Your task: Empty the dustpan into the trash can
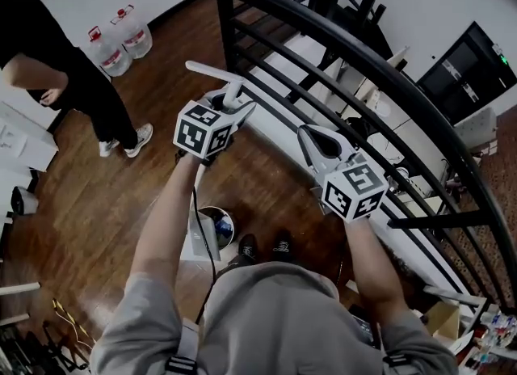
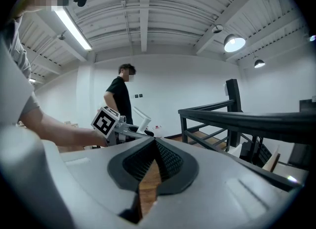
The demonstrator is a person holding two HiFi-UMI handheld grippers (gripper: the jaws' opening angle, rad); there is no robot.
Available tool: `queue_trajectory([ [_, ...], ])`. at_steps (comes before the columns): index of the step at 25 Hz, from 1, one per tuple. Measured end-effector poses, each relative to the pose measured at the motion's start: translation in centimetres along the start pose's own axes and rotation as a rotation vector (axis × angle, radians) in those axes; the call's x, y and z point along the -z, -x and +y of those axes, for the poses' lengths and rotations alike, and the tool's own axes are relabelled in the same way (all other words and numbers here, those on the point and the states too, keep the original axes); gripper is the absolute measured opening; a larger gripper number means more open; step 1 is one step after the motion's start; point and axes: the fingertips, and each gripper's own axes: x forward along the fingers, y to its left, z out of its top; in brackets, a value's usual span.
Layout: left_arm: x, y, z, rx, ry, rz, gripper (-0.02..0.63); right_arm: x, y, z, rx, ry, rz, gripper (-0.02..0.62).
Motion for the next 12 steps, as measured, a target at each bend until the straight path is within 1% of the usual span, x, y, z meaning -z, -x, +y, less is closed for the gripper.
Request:
queue_trajectory([
  [5, 0.0, 2.7, -0.1, 0.0, -0.001, -0.027, 0.175, 0.0, -0.7, 1.8, -0.016, 0.004, -0.009, 0.0],
  [12, -1.0, 9.1, 0.2, 0.001, 0.01, -0.079, 0.175, -1.0, -1.5, 6.6, -0.032, 0.025, -0.009, 0.0],
])
